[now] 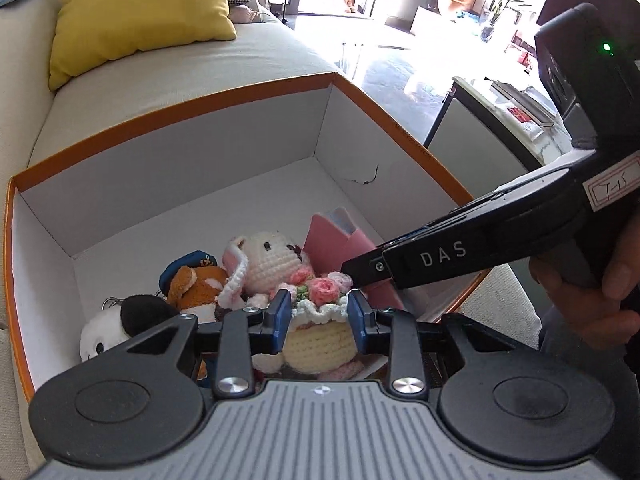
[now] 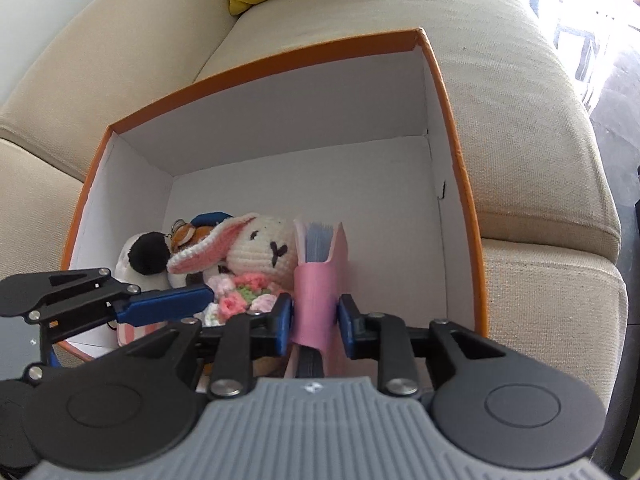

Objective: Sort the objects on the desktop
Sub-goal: 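Lower the bunny and pink wallet to the box floor with both grippers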

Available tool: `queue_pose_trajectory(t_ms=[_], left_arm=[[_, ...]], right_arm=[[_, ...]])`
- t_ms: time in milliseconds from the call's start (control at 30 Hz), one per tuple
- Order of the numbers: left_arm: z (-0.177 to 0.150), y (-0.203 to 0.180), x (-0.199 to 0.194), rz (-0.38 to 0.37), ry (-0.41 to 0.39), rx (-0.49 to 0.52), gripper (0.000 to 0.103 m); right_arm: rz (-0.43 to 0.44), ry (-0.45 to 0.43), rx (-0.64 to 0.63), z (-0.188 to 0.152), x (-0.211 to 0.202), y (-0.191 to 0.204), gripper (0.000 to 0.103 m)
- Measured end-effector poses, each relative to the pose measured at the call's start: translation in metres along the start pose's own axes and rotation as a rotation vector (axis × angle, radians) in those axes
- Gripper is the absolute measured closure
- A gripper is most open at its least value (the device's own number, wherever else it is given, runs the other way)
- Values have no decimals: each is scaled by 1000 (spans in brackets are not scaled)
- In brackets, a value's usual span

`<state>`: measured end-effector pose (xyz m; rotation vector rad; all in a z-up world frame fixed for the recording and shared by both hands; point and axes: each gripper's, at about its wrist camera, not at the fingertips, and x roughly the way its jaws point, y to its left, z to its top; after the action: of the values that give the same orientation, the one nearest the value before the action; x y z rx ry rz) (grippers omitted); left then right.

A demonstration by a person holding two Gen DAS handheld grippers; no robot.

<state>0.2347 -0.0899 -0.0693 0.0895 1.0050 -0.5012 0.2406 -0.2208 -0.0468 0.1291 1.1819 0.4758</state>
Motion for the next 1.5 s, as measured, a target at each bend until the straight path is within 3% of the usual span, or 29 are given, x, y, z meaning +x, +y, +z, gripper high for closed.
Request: queue_pose_trajectory(t_ms=[467,767,867,1133,1300,1333,1500], left_arm=[[-9,9,4,-22,11,-77,67],[-12,12,-11,-10,-39,-107,66],[-14,12,-19,-10,-63,-117,66],[-18,9,-42,4,-109,-123,66],[-21,7,-49,6,-119,-127,66],[-21,6,-49,9,-118,-127,66],[-23,8,-47,13,-110,-145,66]], right_arm=[[-2,-13,-11,0,-5,-4,81],[-23,-44,-31,1,-7,3,77],[-18,-59,-38,1,-11,4,69],[-9,-56,-29,-1,-12,4,69],[-14,-39,-16,-3,-11,2,76],[-14,-39,-17,-3,-11,3,83],[-58,-40,-68,-5,-11,17,84]])
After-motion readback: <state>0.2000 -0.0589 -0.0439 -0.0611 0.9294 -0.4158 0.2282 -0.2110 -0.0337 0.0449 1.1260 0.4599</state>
